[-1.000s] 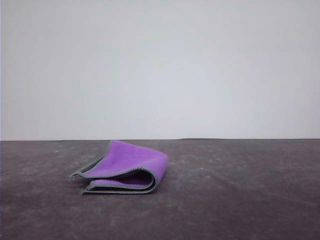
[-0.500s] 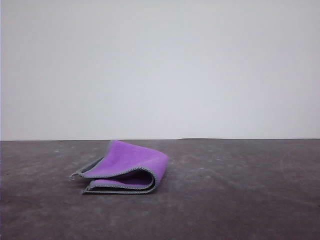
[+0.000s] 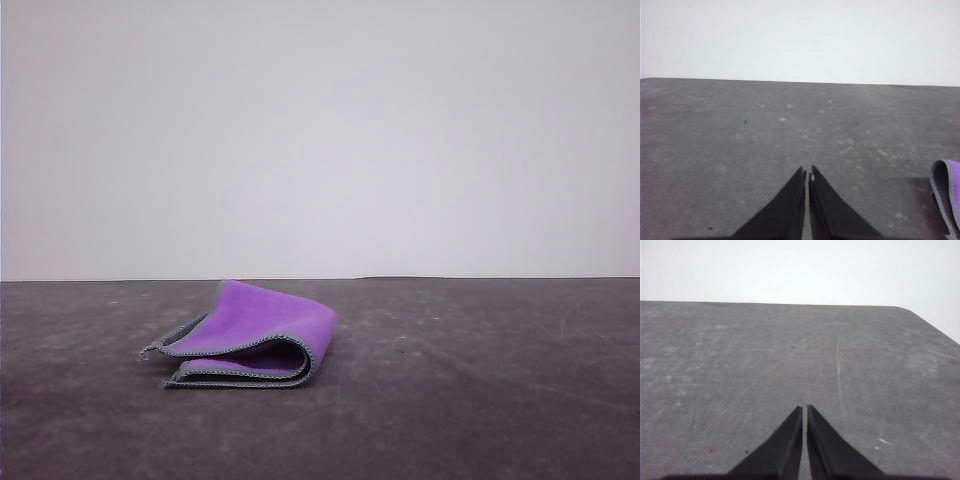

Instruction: Fold clothes

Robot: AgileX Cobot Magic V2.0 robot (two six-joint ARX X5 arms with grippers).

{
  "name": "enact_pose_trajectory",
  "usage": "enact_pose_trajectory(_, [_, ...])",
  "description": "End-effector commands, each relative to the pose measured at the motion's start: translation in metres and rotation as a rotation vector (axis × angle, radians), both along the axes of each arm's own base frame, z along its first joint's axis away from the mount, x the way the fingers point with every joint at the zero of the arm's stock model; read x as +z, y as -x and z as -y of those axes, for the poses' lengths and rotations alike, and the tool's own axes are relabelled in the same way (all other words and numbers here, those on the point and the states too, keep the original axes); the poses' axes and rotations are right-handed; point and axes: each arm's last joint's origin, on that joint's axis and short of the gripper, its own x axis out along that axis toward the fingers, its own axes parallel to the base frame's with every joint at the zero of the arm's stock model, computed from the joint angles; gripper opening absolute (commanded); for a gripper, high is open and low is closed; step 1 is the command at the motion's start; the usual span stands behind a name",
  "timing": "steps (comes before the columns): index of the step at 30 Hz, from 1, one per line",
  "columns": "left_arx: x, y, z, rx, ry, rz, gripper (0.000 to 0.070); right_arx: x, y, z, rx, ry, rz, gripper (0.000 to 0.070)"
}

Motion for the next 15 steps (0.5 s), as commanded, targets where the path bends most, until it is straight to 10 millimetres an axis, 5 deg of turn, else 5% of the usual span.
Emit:
enact_pose_trajectory(1, [-0.0056,-0.0011,0.0000,0.002,0.003,-0.008,0.0000,0.0000,-0.0002,0.0000,-0.001,0.005,0.008,0.0013])
enact_pose_trajectory(15, [-0.0056,-0.0011,0.0000,0.002,0.003,-0.008,0.0000,0.0000,-0.0002,0.0000,-0.001,0.005,0.008,0.0013])
